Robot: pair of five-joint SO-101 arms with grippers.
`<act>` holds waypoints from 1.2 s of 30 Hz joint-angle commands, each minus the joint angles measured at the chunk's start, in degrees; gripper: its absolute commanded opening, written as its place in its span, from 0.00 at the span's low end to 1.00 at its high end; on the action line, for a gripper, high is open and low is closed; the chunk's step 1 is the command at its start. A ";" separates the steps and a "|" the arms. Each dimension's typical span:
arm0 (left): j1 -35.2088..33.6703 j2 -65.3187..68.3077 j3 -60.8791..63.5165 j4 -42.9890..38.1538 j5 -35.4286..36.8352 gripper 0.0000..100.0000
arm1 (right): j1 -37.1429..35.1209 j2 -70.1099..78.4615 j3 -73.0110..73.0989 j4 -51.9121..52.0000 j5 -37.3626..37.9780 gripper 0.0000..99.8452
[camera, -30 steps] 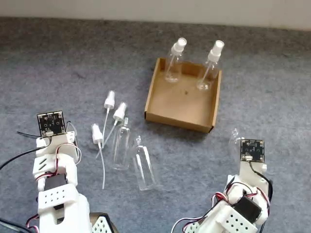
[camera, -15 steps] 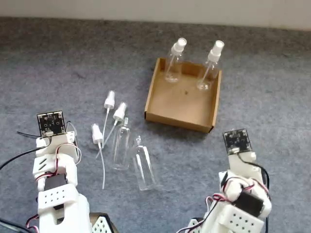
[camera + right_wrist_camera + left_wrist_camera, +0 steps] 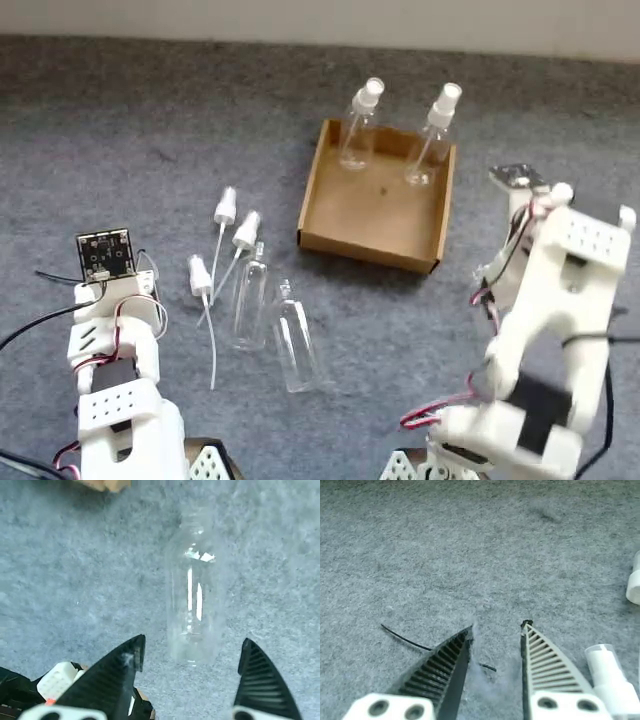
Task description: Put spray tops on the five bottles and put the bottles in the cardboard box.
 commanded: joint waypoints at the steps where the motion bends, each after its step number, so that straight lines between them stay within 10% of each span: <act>1: 0.92 -1.01 1.19 -1.05 0.18 0.15 | -0.84 10.42 -15.60 2.42 0.79 0.26; 17: 0.92 -0.92 1.19 -0.97 0.18 0.15 | -3.38 18.15 -16.31 2.07 13.80 0.26; 36: 1.27 -0.92 1.19 -0.97 0.18 0.15 | -5.14 18.07 -3.03 -12.00 3.08 0.26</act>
